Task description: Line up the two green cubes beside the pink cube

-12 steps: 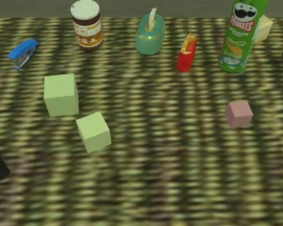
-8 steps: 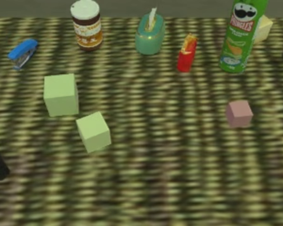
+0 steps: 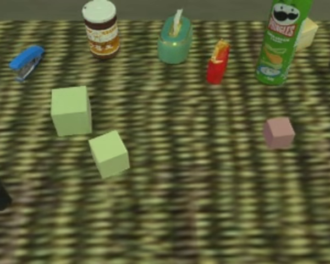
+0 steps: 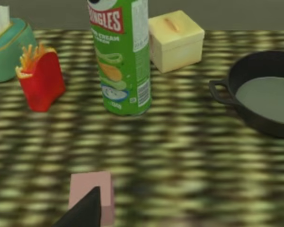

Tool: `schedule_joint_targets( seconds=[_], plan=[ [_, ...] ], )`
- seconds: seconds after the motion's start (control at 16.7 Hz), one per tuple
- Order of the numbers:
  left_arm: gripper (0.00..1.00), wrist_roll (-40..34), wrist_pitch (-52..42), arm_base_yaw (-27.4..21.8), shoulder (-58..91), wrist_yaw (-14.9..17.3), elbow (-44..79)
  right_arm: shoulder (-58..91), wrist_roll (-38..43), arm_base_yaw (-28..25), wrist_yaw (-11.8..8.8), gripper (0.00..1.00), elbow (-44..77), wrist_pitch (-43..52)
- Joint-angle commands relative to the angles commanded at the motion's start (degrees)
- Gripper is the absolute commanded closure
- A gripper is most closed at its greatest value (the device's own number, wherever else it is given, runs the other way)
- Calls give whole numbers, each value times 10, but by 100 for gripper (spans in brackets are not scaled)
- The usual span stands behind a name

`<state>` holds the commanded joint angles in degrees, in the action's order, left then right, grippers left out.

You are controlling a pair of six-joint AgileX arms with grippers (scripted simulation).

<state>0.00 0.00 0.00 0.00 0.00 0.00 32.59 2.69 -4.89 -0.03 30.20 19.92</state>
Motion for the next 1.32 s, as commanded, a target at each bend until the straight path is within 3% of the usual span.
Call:
schedule_joint_targets(
  seconds=[0.72, 1.02, 1.32],
  plan=[
    [0, 0, 0, 0, 0, 0, 0, 740, 46, -90, 2, 0, 560, 398],
    [0, 0, 0, 0, 0, 0, 0, 889, 58, -113, 2, 0, 709, 482],
    [0, 0, 0, 0, 0, 0, 0, 921, 60, -117, 2, 0, 742, 497]
  ],
)
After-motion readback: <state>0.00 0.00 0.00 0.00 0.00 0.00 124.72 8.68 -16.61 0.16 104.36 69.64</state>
